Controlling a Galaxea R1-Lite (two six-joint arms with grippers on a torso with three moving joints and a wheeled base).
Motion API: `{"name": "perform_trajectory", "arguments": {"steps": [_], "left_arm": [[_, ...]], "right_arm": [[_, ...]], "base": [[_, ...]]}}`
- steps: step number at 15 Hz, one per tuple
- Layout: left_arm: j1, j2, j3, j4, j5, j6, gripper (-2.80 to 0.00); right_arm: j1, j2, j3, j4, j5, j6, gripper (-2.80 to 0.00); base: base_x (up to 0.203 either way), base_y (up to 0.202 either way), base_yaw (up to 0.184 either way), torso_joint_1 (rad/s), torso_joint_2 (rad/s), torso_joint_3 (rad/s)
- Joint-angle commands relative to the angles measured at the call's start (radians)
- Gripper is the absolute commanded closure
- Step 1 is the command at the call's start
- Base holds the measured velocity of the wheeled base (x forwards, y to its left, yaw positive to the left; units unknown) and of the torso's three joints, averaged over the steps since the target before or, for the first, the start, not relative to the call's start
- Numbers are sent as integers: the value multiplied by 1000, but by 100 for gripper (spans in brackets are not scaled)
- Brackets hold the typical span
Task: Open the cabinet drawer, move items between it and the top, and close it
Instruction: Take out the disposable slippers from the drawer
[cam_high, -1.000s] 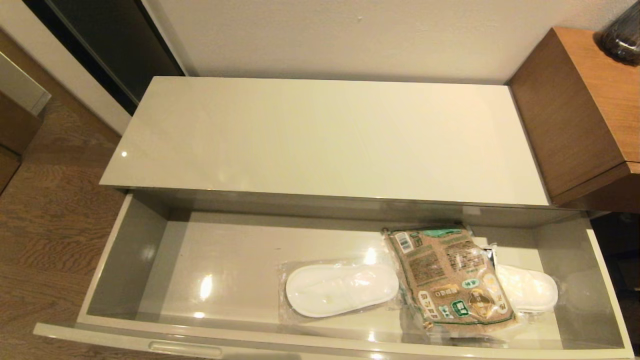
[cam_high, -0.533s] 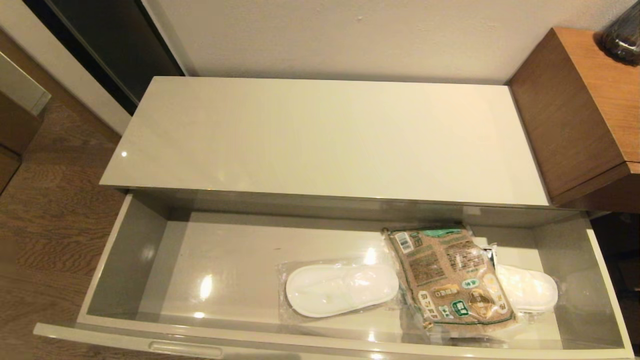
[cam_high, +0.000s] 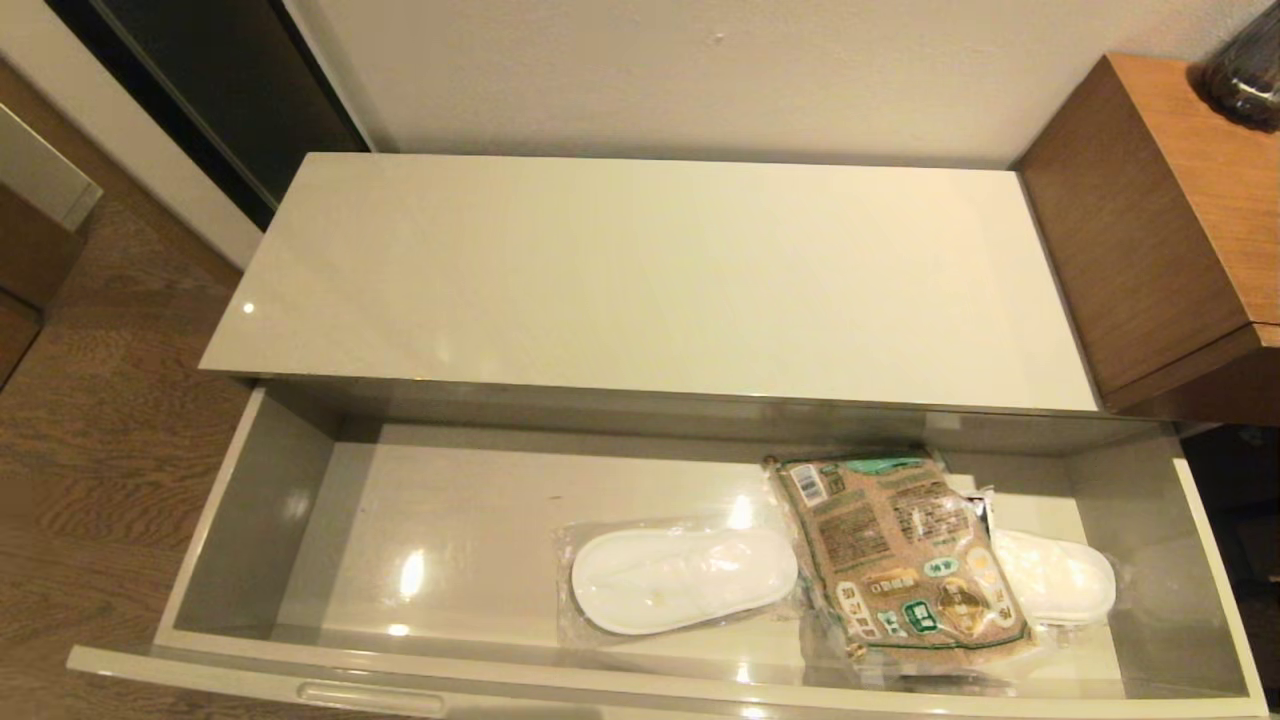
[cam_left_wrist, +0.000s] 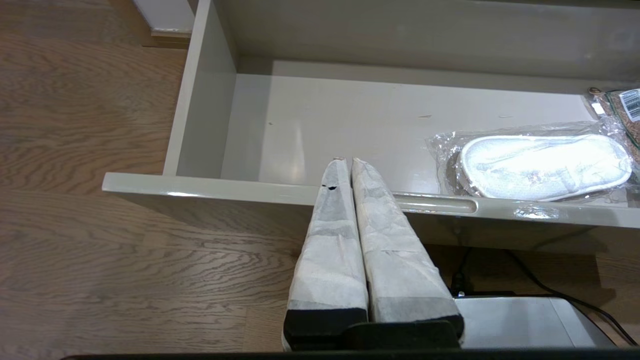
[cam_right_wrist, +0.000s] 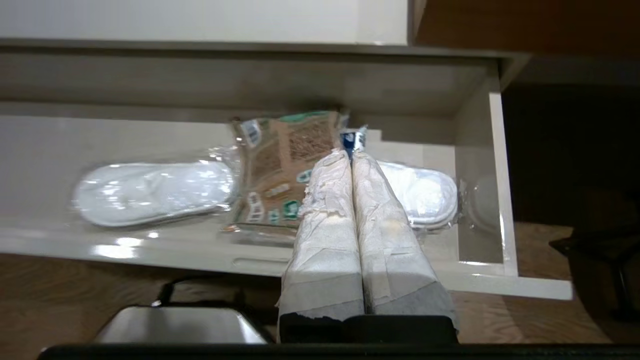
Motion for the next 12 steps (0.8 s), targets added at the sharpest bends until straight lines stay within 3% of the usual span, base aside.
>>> {"name": "perform_trajectory", "arguments": {"steps": [1, 5, 8, 12], "left_arm": [[0, 2, 0, -1, 0, 0, 0], [2, 2, 0, -1, 0, 0, 0], [0, 2, 0, -1, 0, 0, 0], [0, 2, 0, -1, 0, 0, 0]], "right_arm": [[-1, 28, -236, 273, 12, 9, 0], [-7, 397, -424, 361, -33, 30, 0], [-7, 685, -478, 369, -44, -53, 0], [39, 1059, -488, 236, 41, -180, 0]], "base": [[0, 0, 0, 0, 0, 0], [0, 0, 0, 0, 0, 0], [0, 0, 0, 0, 0, 0], [0, 0, 0, 0, 0, 0]]}}
